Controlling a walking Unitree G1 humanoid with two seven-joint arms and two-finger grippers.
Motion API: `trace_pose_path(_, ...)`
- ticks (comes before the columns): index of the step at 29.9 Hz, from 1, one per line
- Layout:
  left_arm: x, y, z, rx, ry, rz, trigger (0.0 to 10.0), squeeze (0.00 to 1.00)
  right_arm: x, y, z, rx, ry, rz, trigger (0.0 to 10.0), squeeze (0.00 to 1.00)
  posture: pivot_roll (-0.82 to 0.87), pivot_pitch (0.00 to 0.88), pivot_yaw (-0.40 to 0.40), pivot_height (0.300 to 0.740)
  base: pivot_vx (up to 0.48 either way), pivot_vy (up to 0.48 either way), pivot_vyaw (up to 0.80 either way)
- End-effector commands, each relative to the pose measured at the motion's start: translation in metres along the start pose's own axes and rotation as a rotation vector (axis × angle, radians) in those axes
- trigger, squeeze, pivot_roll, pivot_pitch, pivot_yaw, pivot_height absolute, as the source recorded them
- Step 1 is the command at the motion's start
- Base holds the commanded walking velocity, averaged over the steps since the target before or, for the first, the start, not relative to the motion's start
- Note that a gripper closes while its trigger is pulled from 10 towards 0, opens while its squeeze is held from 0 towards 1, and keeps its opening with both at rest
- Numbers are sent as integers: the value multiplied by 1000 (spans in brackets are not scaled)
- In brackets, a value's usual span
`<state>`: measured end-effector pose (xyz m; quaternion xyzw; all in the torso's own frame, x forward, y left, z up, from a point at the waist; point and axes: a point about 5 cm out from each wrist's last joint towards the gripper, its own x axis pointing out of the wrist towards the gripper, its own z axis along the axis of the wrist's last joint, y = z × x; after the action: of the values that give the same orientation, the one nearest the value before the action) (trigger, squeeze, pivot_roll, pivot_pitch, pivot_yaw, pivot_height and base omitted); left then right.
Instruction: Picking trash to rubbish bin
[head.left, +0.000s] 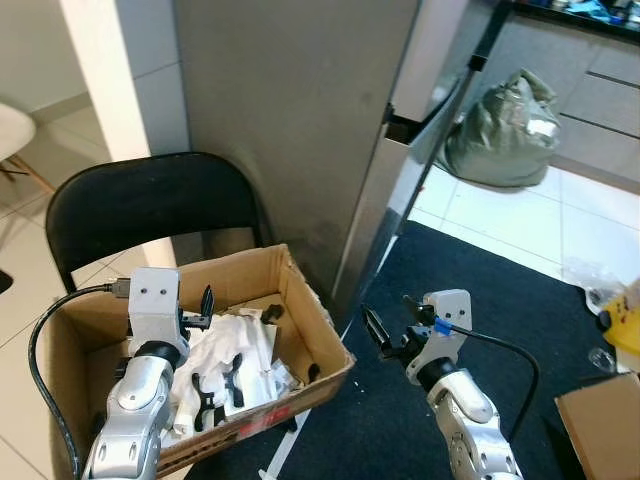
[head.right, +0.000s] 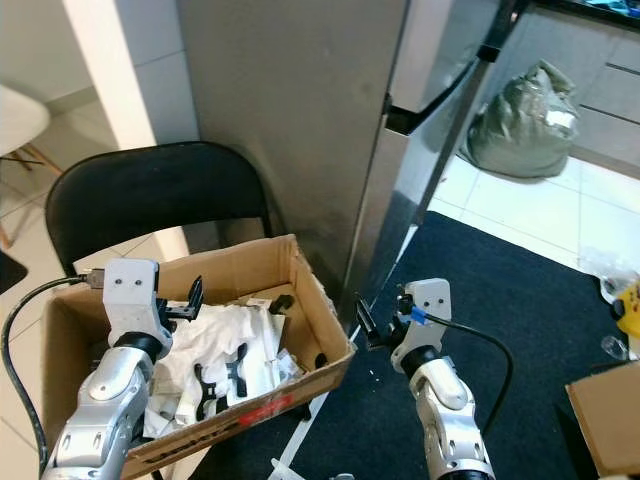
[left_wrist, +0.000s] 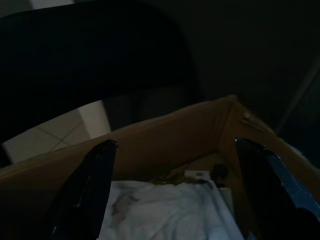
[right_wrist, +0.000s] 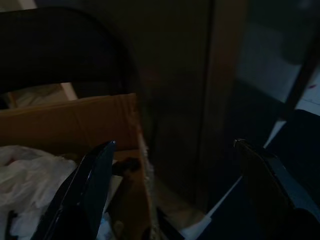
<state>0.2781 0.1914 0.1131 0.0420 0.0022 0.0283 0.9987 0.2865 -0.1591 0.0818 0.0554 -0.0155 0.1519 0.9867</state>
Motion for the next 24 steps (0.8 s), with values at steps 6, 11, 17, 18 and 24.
trace_pose_path(6, 1, 0, -3, 4, 20, 1, 10000, 0, -5, -6, -2, 0, 22, -9, 10000, 0, 31, 88, -76, 740, 0, 0, -667)
trace_pose_path(11, -1, -3, -5, 9, 27, -9, 10000, 0, -6, -6, -3, -1, 26, -7, 10000, 0, 27, 92, -80, 740, 0, 0, -691)
trace_pose_path(17, -1, -3, -5, 10, 27, -12, 10000, 0, -6, -5, -3, -3, 29, 0, 10000, 0, 29, 91, -80, 740, 0, 0, -694)
trace_pose_path(18, -1, -3, -6, 11, 28, -13, 10000, 0, -6, -6, -3, -3, 30, 0, 10000, 0, 29, 91, -80, 740, 0, 0, -688)
trace_pose_path(24, 0, -2, -5, 16, 25, -8, 10000, 0, -5, -6, -3, 9, 39, 5, 10000, 0, 26, 99, -83, 740, 0, 0, -694)
